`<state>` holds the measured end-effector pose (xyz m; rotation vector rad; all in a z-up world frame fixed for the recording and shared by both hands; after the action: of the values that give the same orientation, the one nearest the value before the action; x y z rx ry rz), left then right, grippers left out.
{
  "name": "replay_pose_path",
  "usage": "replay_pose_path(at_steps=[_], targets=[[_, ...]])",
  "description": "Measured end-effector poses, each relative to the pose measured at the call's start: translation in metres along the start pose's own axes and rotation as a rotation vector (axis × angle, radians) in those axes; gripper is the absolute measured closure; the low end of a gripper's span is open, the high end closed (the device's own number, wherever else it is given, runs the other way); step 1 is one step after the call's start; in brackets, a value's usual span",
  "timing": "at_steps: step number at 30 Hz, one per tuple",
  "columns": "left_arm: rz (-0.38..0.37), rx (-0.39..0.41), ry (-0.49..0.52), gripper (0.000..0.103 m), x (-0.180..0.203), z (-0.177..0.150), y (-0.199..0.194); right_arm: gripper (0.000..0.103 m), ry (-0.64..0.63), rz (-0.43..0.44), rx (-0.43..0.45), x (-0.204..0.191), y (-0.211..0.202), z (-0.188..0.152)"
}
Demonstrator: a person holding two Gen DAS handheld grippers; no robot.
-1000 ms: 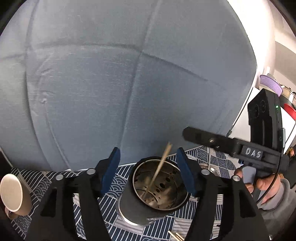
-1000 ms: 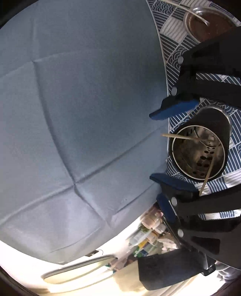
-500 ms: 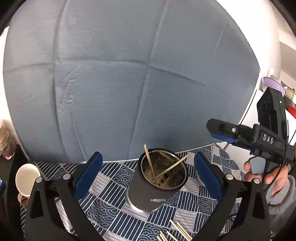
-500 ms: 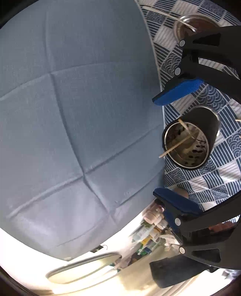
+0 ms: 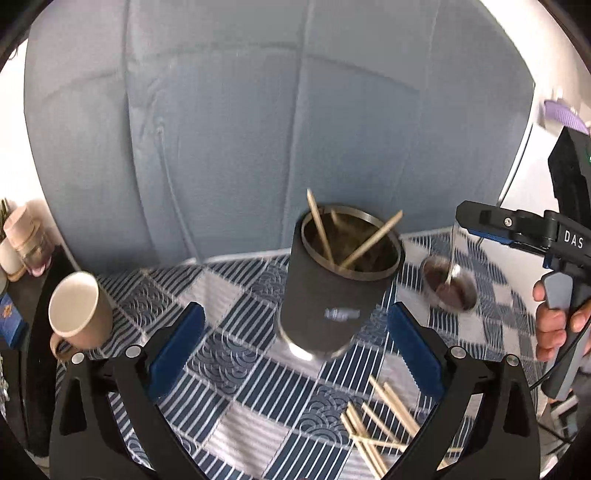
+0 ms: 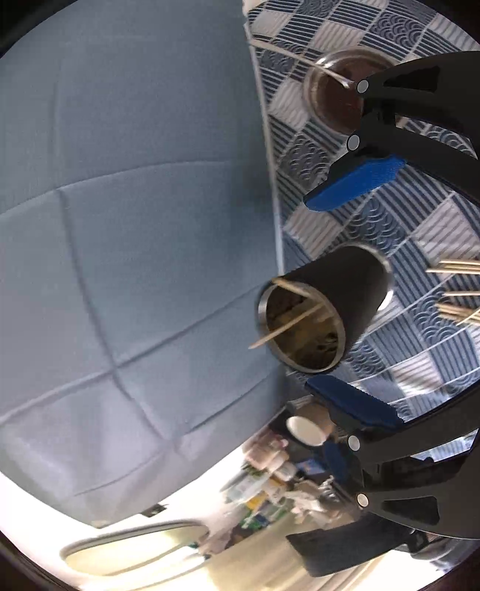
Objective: Organize utensils
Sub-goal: 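Withdraw both open grippers from the holder back over the remaining chopsticks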
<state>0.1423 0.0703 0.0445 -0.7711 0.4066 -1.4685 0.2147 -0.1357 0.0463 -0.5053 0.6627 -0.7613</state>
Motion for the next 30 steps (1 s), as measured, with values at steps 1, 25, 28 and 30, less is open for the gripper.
replay_pose_path(at_steps=[1, 25, 28, 30], targets=[[0.003, -0.009, -0.001, 0.006, 0.000, -0.005, 0.000, 0.017, -0.007, -0.002, -0.015, 0.000, 0.002, -0.006], [0.036, -0.317, -0.024, 0.006, 0.011, -0.151, 0.033, 0.017, -0.174, -0.128, -0.407, 0.030, 0.046, -0.169], [0.048, -0.344, 0.017, 0.006, 0.019, -0.161, 0.040, 0.017, -0.179, -0.130, -0.429, 0.032, 0.048, -0.177], [0.062, -0.348, 0.041, 0.006, 0.021, -0.163, 0.044, 0.017, -0.187, -0.129, -0.436, 0.031, 0.049, -0.180]])
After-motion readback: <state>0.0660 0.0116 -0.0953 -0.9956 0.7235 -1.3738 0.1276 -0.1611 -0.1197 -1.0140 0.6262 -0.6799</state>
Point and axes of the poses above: each gripper's, at about its wrist camera, not at the fingertips, and y roughly the way its jaws point, x to its right, z to its top, the point moved 6 cm from there along y, roughly the way its jaws point, and after that the axes turned 5 degrees about -y, right-handed, at the moved point
